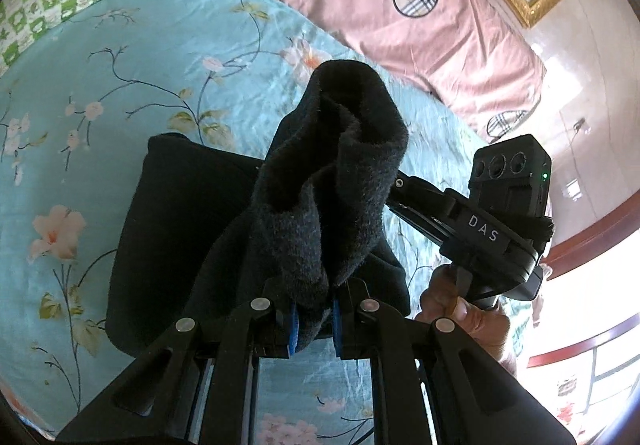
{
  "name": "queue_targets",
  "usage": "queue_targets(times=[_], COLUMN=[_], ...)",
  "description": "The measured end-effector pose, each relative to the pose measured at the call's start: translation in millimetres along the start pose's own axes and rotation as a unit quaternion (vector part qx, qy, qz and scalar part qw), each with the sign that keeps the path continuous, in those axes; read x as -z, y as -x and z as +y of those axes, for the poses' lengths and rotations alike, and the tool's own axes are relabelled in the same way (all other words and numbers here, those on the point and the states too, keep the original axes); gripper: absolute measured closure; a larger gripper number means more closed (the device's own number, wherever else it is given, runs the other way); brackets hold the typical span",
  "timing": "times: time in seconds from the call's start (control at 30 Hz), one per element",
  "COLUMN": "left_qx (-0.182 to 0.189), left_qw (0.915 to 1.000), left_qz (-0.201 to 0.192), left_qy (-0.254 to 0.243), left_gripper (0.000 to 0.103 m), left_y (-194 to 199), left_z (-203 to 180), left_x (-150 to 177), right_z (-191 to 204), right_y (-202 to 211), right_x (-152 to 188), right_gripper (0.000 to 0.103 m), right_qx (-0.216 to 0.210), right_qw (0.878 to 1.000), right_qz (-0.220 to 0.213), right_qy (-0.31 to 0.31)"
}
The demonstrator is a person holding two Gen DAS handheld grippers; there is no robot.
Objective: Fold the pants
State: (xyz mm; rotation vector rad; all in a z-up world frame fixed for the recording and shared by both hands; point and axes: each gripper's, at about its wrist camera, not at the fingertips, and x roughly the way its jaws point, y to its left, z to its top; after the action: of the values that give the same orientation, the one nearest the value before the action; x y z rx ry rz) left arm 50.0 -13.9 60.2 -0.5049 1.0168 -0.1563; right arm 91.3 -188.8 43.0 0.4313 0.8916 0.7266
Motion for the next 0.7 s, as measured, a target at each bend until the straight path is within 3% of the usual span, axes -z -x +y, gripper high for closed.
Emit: queue_targets(times=[0.5,0.57,0.7], left_qx=[-0.036,-0.039,-0.031], left_qw=[0.9962,0.9949,0.9932], left_qz=[0.016,0.018,0.025], left_qy=[-0.077,-0.091,-0.110], left_gripper=[0.090,0.086,0.068], left_y=[-45,-52,-63], left_z=[-34,-37,-42], left_x=[12,15,21], right_z=[-34,-36,-37], right_y=[28,32,43], right_x=[20,23,28], right_gripper=[0.091,0.089,0.088], right_qx=[0.024,0.044,0.080], right_qw=[0.999,0.998,0.996], right_qz=[-0.015,-0.013,-0.014], right_qy=[-0.032,-0.030,-0.033])
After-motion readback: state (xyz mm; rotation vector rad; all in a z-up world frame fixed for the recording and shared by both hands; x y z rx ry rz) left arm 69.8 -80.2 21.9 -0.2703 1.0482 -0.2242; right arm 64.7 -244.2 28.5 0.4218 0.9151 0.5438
